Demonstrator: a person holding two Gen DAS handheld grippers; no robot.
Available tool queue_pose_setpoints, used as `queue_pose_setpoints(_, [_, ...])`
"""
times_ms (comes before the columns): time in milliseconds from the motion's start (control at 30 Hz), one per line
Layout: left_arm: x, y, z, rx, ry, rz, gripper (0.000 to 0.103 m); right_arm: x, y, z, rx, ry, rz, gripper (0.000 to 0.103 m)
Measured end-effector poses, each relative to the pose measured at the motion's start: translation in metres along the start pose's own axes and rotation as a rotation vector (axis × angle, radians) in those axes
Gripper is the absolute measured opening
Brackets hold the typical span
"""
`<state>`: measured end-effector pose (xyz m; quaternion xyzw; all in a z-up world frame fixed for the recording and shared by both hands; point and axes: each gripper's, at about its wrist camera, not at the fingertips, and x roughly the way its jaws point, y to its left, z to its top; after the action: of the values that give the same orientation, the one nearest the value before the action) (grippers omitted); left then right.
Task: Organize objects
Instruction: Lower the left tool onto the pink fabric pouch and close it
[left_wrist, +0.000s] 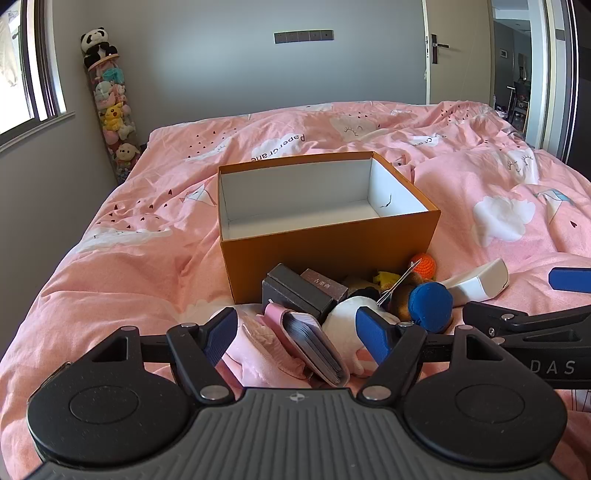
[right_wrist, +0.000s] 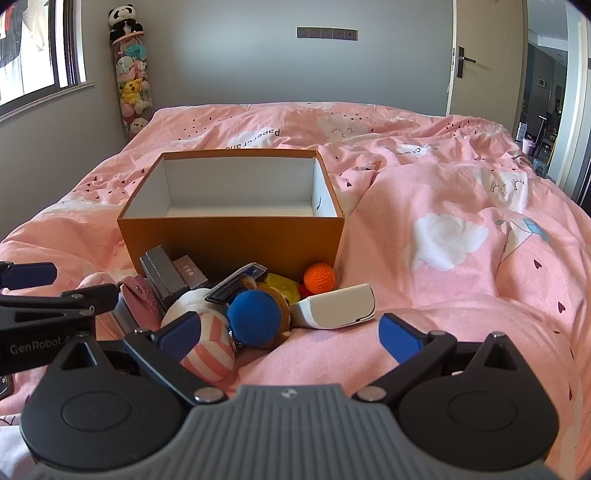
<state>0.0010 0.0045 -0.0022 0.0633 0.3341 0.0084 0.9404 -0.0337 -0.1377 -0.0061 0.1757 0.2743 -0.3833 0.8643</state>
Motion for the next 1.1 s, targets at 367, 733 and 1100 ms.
queue_pose_setpoints(367, [-0.001, 0.003, -0.001, 0.0, -0.001, -0.02, 0.08, 0.004, 0.0, 0.0, 0.008, 0.02, 0.052, 0.102])
queue_pose_setpoints(733, [-0.005, 0.035, 0.006, -0.115, -0.003, -0.205, 0.075, 0.012, 0.008, 0.014, -0.032, 0.014, 0.107, 0.102])
queue_pose_setpoints(1100, [0.019, 0.083, 0.015, -0.29, 0.133, -0.156, 0.073, 0.043, 0.043, 0.038, -0.112, 0.08, 0.263, 0.065])
